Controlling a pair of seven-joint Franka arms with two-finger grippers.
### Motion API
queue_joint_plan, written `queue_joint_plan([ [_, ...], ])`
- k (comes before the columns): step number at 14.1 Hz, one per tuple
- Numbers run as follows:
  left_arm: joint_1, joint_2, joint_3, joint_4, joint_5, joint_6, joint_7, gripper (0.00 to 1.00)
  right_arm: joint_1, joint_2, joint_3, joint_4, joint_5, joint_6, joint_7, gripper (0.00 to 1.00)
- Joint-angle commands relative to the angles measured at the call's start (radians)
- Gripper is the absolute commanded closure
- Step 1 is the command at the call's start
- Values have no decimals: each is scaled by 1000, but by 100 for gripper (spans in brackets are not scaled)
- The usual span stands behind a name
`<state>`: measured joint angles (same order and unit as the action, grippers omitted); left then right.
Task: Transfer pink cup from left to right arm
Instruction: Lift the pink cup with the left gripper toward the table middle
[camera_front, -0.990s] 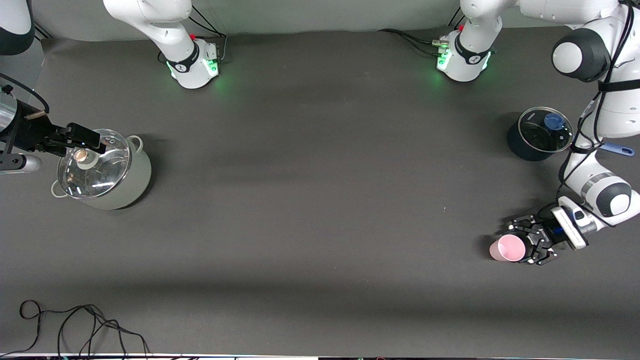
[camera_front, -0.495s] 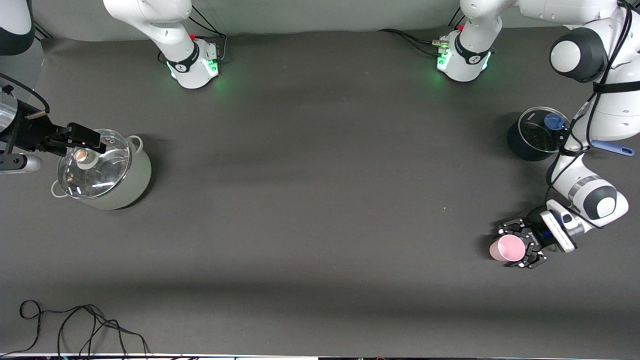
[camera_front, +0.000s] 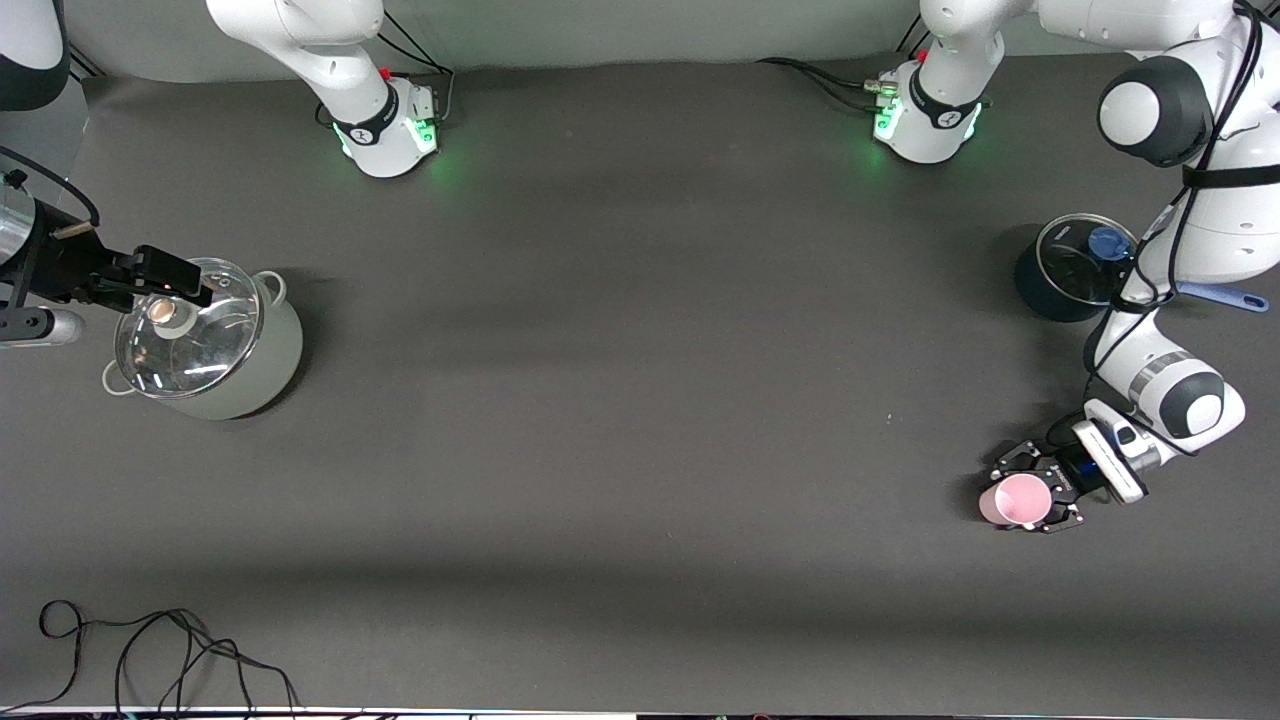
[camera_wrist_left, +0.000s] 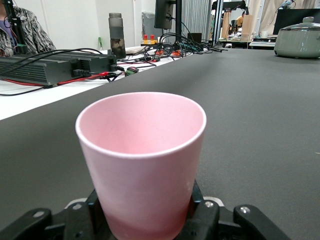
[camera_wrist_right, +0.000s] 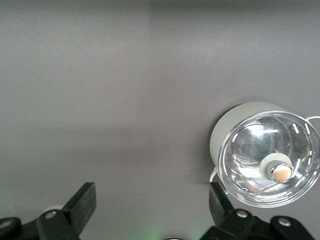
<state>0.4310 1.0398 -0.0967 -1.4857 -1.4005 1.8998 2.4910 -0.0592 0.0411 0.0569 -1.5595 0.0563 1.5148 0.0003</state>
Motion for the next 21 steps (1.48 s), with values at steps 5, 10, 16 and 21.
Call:
queue_joint_plan([
  [5,-5,-67,-70,-28,-25,71,-13,63,4,-12,-6,-8,11,1,-19,0],
  [10,12,-230,-369,-178,-44,465,-133,68,5,-13,-6,-10,13,1,-17,0],
  [16,48,-233,-861,-211,-205,962,-150,68,7,-12,-3,-1,22,-1,61,0],
  [21,35,-236,-1125,-237,-221,1210,-187,65,53,-3,6,9,74,1,355,0],
])
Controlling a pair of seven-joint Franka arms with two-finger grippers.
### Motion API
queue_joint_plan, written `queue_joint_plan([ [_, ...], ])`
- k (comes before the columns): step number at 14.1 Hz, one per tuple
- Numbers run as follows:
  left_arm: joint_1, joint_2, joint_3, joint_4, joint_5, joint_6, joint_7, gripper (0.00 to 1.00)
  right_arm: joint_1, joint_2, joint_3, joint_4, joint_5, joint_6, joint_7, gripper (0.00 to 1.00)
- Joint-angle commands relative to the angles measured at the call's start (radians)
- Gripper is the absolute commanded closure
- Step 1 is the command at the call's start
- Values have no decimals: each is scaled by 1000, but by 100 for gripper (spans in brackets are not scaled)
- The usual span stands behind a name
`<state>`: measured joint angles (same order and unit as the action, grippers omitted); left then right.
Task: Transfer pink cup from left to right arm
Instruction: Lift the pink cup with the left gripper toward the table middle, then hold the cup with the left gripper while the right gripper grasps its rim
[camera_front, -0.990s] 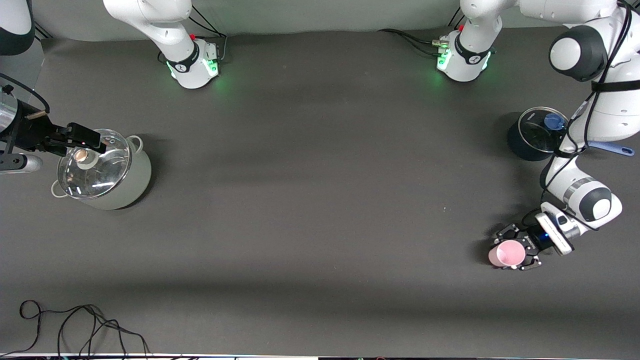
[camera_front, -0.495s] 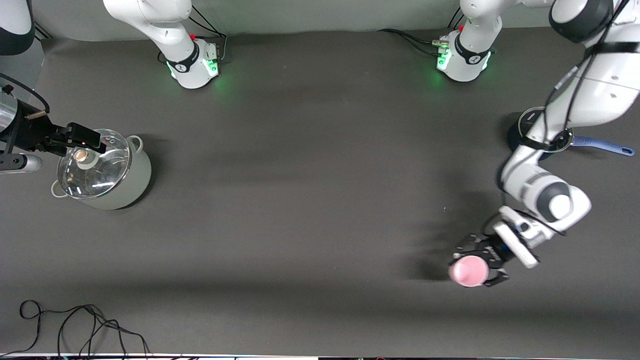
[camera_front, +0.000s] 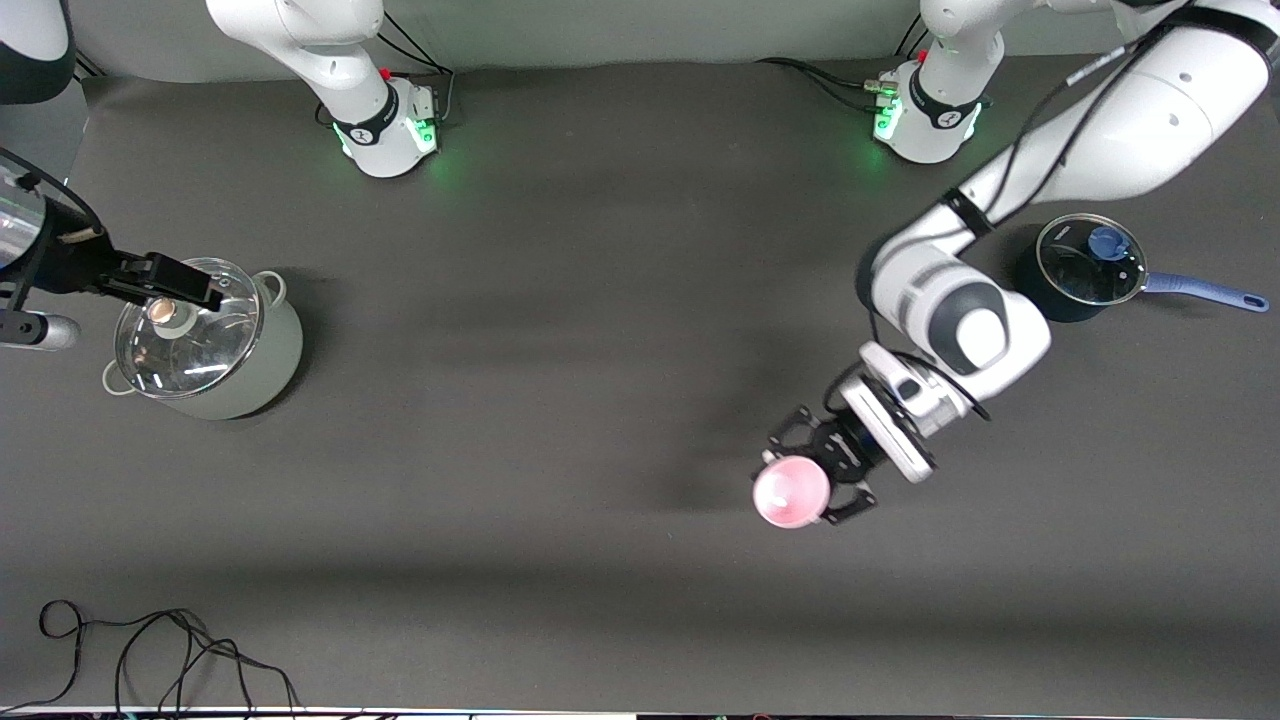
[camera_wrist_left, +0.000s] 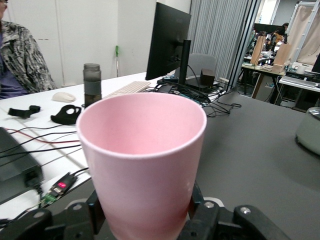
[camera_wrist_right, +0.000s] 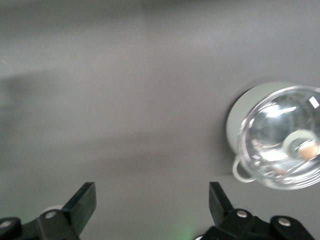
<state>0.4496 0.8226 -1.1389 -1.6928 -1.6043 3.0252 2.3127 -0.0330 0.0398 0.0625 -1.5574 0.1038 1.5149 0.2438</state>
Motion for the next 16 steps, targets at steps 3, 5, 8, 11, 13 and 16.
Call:
queue_joint_plan([
  [3,-37,-25,-191,-35,-25,225,-10,63,105,22,0,49,27,1,340,1],
  [5,-89,-29,-212,-33,-23,270,-9,63,175,46,0,91,28,1,507,1],
  [8,-147,-31,-237,-21,-23,335,-10,63,269,89,0,178,37,1,676,1],
  [11,-163,-31,-252,-13,-23,350,-21,63,350,150,0,267,60,4,879,1],
  [13,-184,-36,-254,-1,-23,366,-29,63,392,198,0,331,60,4,960,1],
  [16,-200,-36,-254,10,-25,368,-29,63,467,256,0,382,59,14,1063,1],
])
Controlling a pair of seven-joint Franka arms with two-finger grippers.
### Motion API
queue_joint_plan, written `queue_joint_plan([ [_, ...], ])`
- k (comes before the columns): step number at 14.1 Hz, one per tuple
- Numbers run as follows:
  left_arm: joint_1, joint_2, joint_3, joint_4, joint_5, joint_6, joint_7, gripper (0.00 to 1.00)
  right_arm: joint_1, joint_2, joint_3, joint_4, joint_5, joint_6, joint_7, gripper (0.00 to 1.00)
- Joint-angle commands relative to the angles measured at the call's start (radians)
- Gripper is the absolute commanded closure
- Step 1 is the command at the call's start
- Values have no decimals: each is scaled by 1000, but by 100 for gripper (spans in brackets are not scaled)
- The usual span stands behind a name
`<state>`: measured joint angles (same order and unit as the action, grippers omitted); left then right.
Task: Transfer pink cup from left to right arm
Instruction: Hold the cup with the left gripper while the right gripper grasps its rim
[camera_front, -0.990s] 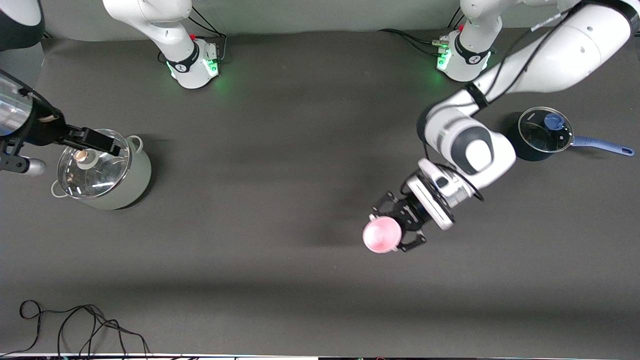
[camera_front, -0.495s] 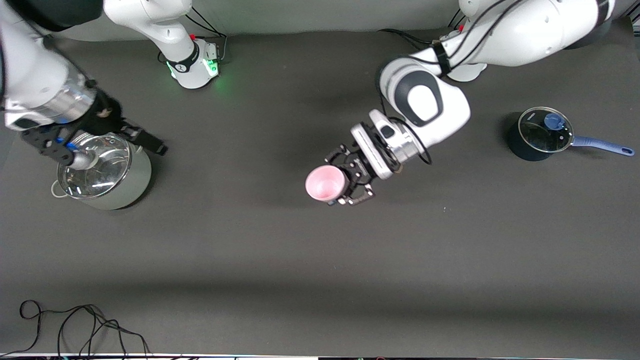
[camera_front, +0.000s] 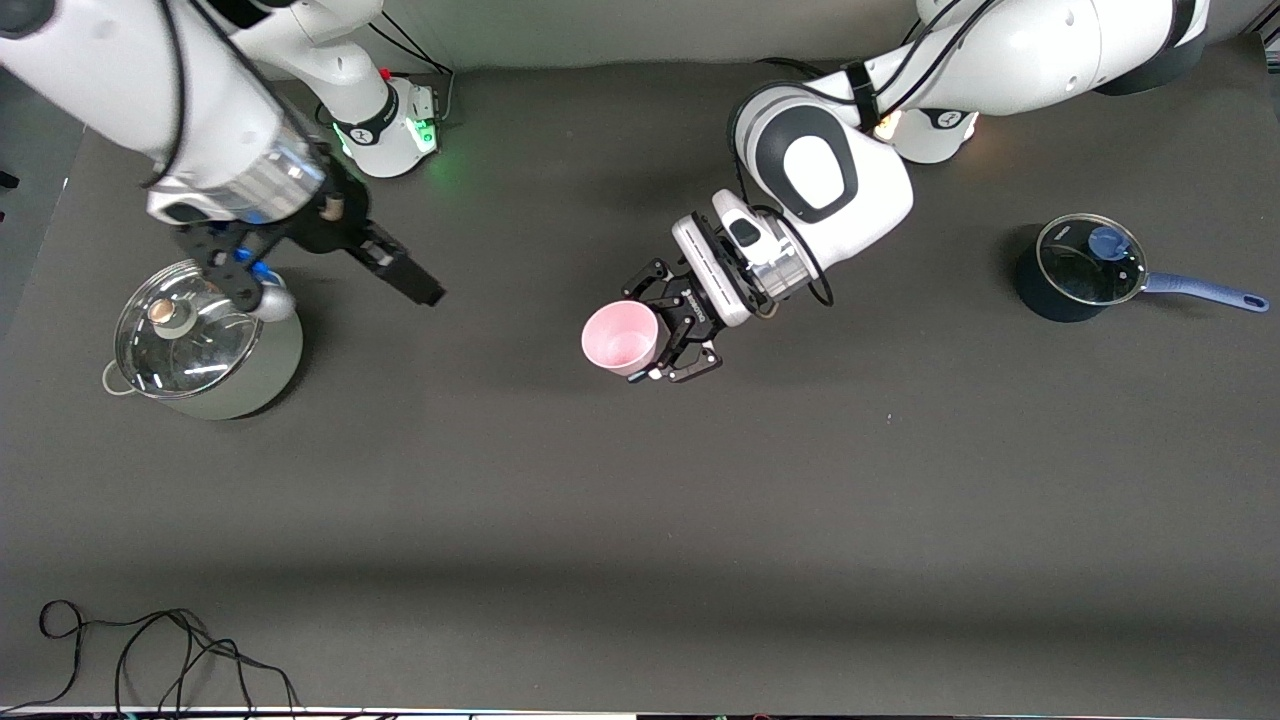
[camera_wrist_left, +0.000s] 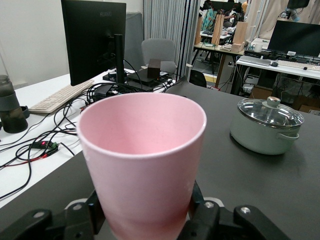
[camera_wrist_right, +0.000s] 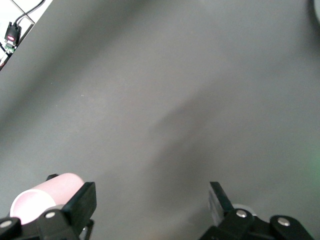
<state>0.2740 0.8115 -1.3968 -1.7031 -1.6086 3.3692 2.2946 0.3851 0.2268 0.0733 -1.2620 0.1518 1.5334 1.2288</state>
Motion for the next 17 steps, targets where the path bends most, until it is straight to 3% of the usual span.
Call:
queue_joint_plan([
  [1,-24,-25,4,20,-20,24,-12,64,70,89,-12,102,8,-1,112,1],
  [5,-25,-25,4,26,-20,25,-12,64,127,158,-12,168,-1,24,196,1],
  [12,-25,-25,5,26,-20,41,-14,64,173,167,-12,164,-3,59,254,1],
  [17,-27,-25,5,34,-20,47,-17,64,210,215,-12,179,-37,63,470,1],
])
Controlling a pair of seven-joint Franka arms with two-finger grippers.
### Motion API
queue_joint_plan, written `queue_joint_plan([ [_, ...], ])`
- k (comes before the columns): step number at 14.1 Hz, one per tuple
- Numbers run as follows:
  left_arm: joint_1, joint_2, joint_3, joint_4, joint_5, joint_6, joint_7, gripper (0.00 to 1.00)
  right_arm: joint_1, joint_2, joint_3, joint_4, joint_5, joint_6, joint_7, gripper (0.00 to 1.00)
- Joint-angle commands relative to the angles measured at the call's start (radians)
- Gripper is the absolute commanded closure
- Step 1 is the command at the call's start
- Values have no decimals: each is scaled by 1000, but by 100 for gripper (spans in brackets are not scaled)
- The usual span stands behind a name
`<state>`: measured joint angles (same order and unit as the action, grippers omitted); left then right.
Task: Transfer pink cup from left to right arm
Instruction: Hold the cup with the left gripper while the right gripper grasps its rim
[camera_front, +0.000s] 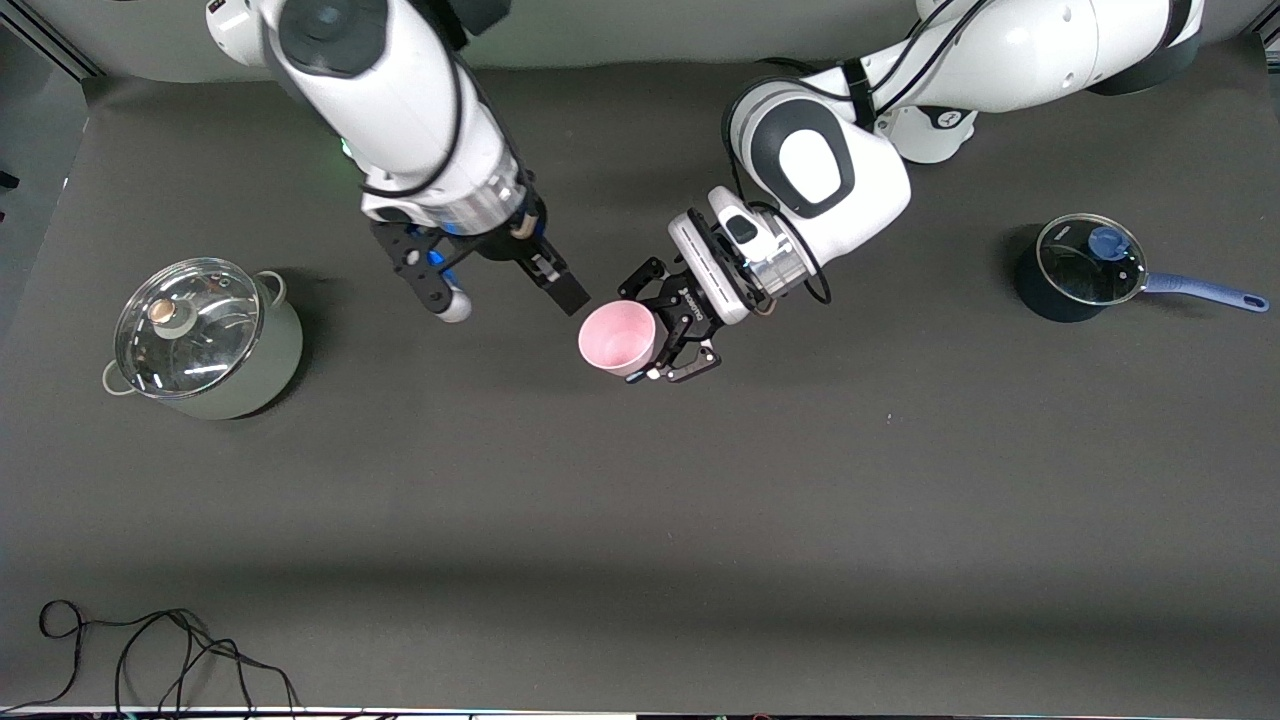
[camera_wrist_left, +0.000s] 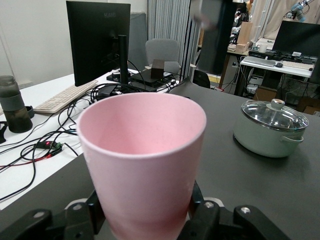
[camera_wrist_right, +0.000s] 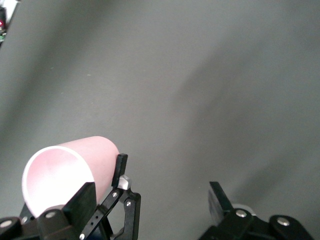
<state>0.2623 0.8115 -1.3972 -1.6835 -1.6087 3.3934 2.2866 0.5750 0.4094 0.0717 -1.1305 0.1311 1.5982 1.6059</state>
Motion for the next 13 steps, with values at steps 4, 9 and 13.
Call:
queue_joint_plan([
  [4,-21,-25,6,14,-20,23,-10,64,57,42,-13,49,-19,25,190,1],
  [9,-23,-25,7,21,-22,24,-10,64,62,43,-13,54,-73,28,195,1],
  [13,-32,-25,10,24,-22,32,-10,64,60,63,-13,49,-71,28,195,1],
])
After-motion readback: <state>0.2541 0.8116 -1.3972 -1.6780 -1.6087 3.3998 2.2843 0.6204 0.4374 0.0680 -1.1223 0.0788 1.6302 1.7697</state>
